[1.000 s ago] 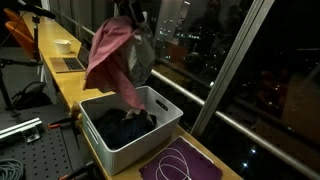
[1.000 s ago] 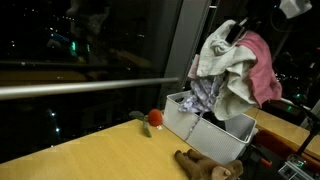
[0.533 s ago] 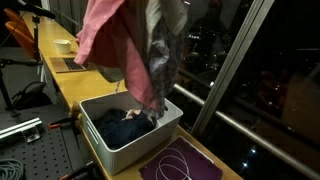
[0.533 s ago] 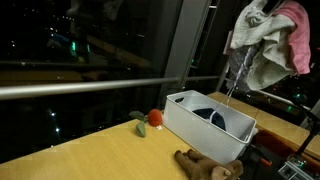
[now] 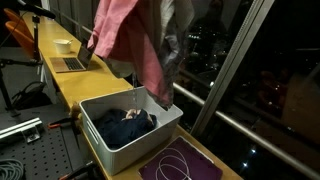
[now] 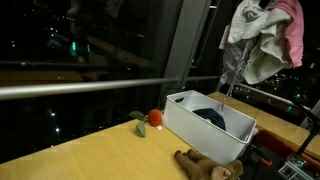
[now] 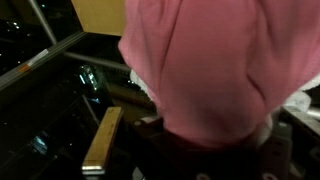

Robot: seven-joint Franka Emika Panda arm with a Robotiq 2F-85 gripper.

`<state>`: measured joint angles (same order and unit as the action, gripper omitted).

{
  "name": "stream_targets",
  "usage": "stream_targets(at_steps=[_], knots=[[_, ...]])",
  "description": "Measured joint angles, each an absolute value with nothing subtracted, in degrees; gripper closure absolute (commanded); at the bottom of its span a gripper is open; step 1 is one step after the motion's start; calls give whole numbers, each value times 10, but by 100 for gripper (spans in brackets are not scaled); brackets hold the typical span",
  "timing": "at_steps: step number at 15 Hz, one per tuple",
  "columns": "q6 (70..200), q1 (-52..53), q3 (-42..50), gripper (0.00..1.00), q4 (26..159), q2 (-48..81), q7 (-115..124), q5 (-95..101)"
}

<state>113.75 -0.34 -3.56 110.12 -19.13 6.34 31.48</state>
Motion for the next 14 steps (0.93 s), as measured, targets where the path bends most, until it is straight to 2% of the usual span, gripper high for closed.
stream_targets(at_steps=[14], knots=[[1230, 10, -45, 96, 1178, -91, 74, 245]])
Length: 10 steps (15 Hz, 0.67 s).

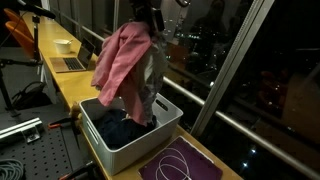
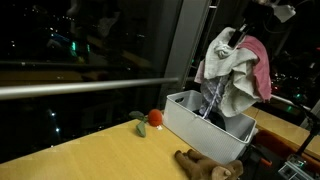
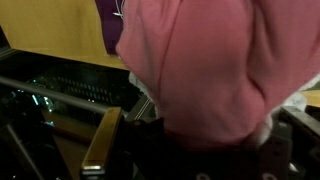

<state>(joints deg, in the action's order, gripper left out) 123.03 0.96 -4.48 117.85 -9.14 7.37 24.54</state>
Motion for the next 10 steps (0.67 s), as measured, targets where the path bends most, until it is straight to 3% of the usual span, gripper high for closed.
stream_targets(at_steps=[1, 2, 10], knots=[[1233, 10, -45, 96, 1179, -88, 74, 244], [1235, 10, -45, 64, 1179, -85, 74, 242], [1239, 11, -45, 8, 1177, -69, 73, 234]])
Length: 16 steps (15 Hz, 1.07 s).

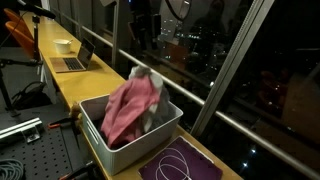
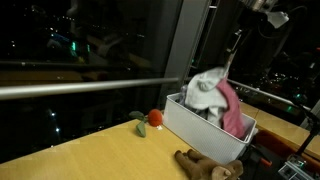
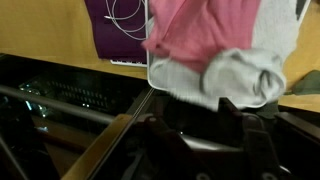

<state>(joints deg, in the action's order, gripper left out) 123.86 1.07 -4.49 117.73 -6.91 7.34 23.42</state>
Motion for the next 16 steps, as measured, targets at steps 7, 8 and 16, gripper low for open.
stream_targets(at_steps=[7, 8, 16], knots=[[1239, 47, -72, 0, 1180, -64, 96, 234], [1239, 58, -84, 0, 1184, -57, 110, 234], [1288, 157, -152, 0, 1198, 80, 246, 249]])
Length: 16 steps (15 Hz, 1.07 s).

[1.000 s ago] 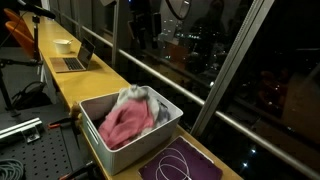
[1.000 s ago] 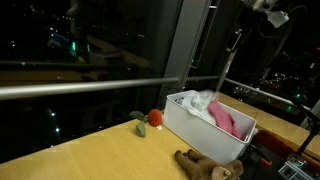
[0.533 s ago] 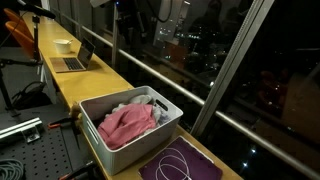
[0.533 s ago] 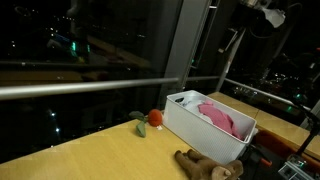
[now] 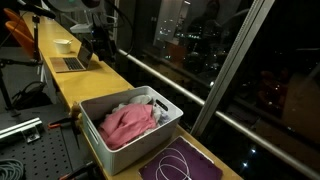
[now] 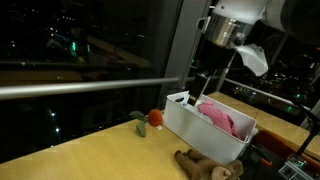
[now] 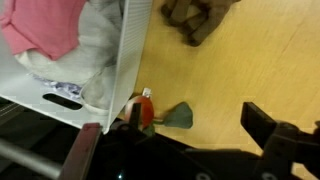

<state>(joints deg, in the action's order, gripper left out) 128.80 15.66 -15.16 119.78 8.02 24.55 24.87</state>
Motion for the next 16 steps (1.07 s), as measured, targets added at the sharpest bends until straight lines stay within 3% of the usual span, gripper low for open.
stream_targets(at_steps=[16], knots=[[1325, 201, -97, 0, 1242, 244, 266, 279]])
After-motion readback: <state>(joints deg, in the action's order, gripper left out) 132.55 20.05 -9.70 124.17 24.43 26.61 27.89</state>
